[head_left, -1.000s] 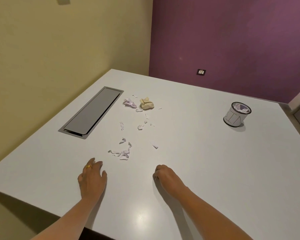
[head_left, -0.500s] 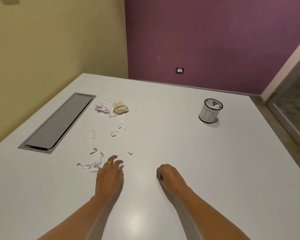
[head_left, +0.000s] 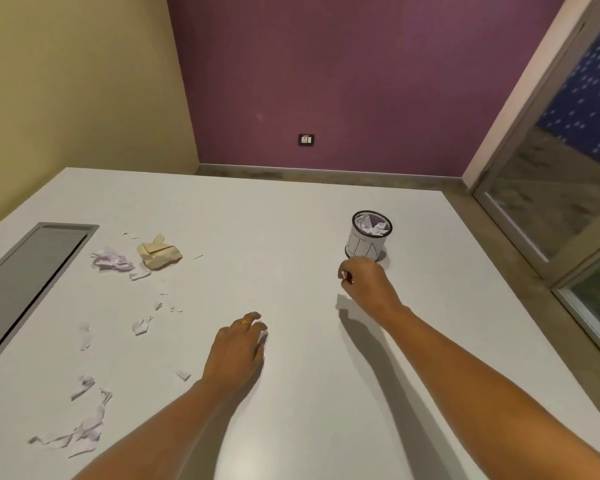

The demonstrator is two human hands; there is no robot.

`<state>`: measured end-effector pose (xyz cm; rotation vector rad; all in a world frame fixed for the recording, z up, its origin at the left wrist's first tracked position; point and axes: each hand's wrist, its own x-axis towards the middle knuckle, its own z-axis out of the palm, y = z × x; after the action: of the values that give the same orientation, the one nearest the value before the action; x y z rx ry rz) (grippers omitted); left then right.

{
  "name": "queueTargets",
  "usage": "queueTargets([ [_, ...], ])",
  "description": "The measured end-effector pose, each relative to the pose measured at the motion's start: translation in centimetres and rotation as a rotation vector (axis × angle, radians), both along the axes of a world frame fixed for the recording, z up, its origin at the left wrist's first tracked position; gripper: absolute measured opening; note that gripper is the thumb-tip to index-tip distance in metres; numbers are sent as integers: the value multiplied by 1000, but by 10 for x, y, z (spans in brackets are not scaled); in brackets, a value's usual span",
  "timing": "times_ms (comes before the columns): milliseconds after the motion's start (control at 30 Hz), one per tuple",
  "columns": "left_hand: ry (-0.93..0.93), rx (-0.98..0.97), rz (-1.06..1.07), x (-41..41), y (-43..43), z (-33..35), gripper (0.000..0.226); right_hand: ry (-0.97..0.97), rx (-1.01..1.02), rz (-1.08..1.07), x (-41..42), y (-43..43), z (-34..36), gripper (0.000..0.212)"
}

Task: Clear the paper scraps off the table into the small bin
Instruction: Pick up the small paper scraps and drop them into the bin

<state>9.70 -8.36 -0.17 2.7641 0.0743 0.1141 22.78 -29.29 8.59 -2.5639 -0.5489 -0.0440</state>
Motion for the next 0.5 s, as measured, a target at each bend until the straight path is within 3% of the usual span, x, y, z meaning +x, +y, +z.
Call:
queueTargets([
  [133, -5, -6, -2, 38, -2, -3, 25, -134, 36, -146, 59, -9, 19, 14],
  [267, 32, 24, -48, 63, -4, -16, 25, -133, 124, -332, 98, -17, 15, 18],
  [500, 22, 59, -34, 76, -2, -30, 52, -111, 18, -334, 130, -22, 0, 16],
])
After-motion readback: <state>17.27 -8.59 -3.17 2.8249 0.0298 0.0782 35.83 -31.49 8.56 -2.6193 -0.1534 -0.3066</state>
